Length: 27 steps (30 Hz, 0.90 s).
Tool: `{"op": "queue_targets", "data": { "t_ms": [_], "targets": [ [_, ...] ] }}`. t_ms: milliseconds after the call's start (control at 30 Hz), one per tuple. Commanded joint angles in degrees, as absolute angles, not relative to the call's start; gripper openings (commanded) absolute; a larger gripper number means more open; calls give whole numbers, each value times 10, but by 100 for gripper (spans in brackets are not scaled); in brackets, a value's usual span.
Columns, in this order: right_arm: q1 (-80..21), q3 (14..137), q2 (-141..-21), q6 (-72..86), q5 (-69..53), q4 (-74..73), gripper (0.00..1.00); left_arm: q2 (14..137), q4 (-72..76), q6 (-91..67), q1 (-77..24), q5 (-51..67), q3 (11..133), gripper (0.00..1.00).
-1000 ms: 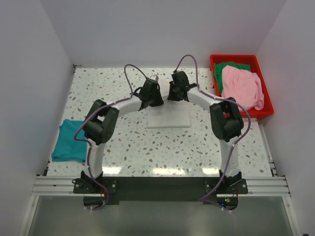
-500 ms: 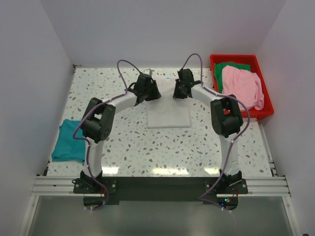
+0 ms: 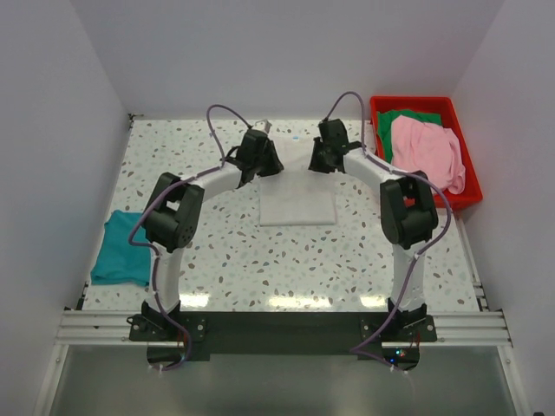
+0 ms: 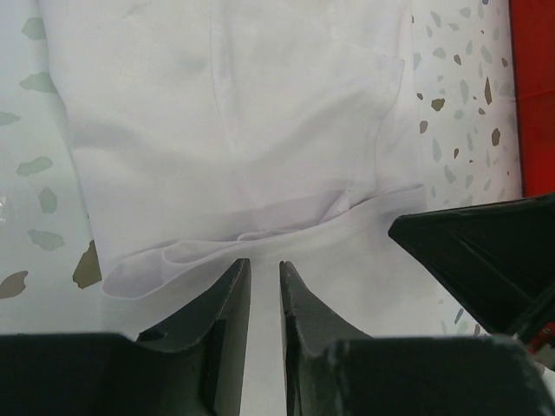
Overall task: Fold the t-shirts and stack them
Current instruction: Fold the tshirt
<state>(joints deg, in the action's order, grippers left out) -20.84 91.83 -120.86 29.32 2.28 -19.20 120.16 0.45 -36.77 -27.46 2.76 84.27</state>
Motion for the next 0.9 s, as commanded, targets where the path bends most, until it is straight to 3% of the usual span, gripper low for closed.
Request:
{"op": "queue_targets", "data": {
  "t_ms": [0, 400, 867],
  "targets": [
    [-212, 916, -1158, 301, -11, -147, 22, 1224, 34, -352, -277, 42, 870, 22],
    [-230, 948, -1267, 332, -93, -103, 20, 1263, 25, -361, -277, 22, 870, 20],
    [-191, 709, -1218, 403, -126, 19, 18, 1188, 39, -455, -280, -49, 708, 19]
  ]
}}
